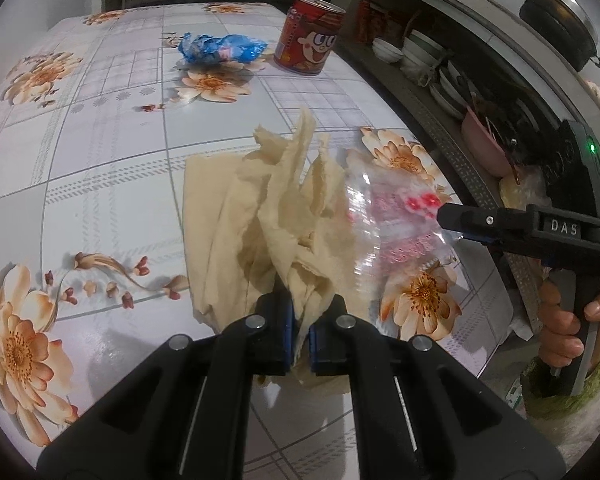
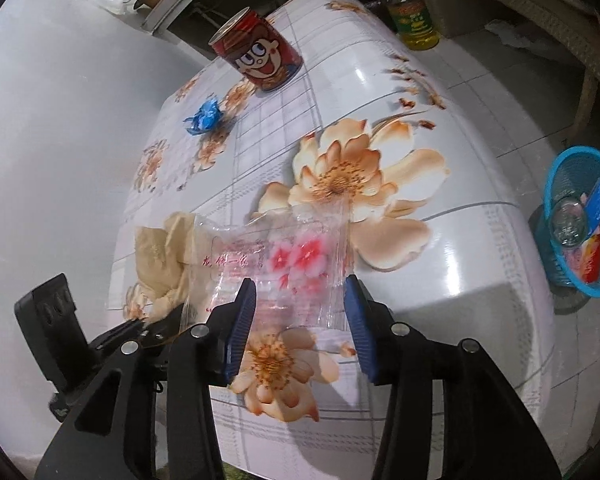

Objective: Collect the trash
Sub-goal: 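Lift the beige cloth with the left tool while the right tool lifts the plastic bag, then carry the cloth and plastic bag toward the blue wastebasket with both tools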

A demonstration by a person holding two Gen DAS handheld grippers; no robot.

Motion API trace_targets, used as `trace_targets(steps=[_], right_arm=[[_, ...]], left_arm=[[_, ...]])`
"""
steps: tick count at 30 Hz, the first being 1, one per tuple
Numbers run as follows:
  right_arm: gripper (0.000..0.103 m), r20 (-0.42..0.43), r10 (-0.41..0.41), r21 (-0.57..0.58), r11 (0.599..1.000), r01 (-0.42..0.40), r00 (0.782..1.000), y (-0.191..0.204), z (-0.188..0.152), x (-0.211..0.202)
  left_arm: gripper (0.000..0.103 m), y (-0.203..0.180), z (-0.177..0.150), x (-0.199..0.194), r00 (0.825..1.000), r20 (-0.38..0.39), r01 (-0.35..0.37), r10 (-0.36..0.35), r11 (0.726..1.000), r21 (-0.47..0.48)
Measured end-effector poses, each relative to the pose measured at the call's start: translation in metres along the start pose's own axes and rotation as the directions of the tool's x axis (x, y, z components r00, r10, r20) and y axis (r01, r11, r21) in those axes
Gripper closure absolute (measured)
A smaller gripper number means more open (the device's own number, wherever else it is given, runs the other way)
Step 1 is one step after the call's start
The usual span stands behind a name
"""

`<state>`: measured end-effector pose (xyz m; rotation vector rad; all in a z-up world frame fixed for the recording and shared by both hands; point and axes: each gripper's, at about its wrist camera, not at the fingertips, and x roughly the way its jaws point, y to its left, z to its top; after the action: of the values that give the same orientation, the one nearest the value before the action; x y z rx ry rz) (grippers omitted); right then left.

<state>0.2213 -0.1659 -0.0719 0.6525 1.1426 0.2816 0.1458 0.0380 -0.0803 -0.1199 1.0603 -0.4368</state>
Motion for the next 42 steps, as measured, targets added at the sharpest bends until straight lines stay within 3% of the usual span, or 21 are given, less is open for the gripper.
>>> trace_targets(steps=[9,20,42], right_arm=[[0.069,-0.015,0.087,0.081,0.993,-0.086,0.996,-0.009,0.003,0.006],[0.097,0.009,0.025,0.067,0.997,-0.025,1.0,-0.012,0.0,0.004],[0.098,0.168,0.074,0.125,0.988,-0.096,0.983,-0.032,0.002,-0.052]], left_arm=[[0.099,-0.007,0.001,0.003,1.0,0.001,-0.004,0.004,1.0,0.022],[0.099,-0.007,0.003,0.004,1.0,0.004,-0.008,0.008,1.0,0.022],[0.099,-0.008,0.028,-0.026,0.995,0.101,-0.03,0.028,0.999,0.022]])
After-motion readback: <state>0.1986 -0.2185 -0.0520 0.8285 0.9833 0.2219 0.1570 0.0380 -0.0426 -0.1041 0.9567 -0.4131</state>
